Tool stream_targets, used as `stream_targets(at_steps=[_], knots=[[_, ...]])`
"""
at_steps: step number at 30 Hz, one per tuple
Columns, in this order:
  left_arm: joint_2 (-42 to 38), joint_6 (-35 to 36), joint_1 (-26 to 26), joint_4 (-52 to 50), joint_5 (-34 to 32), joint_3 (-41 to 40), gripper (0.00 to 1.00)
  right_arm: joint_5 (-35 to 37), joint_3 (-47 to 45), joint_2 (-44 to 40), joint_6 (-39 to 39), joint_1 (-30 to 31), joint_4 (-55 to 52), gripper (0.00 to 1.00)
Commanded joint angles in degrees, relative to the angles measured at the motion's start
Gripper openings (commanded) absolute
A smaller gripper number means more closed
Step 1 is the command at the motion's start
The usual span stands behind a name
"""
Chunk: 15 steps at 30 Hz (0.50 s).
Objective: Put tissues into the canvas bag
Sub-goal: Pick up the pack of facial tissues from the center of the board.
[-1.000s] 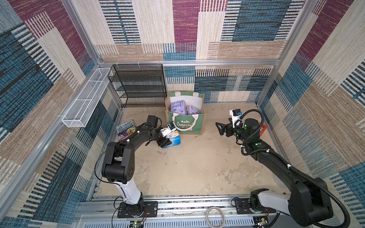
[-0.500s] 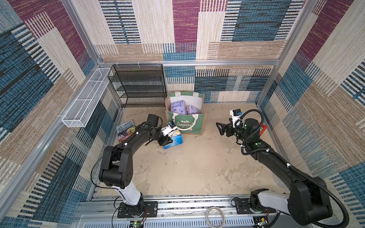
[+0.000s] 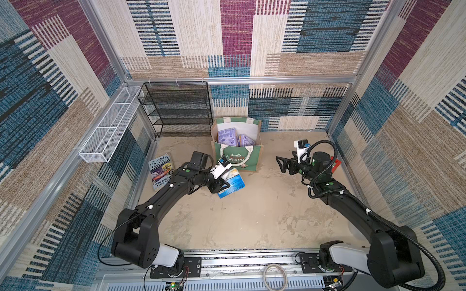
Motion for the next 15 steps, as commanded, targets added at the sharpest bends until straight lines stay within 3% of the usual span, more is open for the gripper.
stream_targets(at_steps=[1,8,15], knots=[[-3.39,-8.37,-0.66,5.69,1.03,-1.88,0.46,-0.85,0.42,-0.19,0.83,-0.04,2.28,0.99],[-12.42,-20.29,-0.97,17.90,4.08,-6.28,0.43,-0.96,0.84,-0.60,1.27,-0.11,2.17,0.99],[-14.80,-31.54,-1.01,27.55,5.11,-4.53,0.43,-1.69,1.69,-0.07,2.62,-0.08,2.38,0.99]])
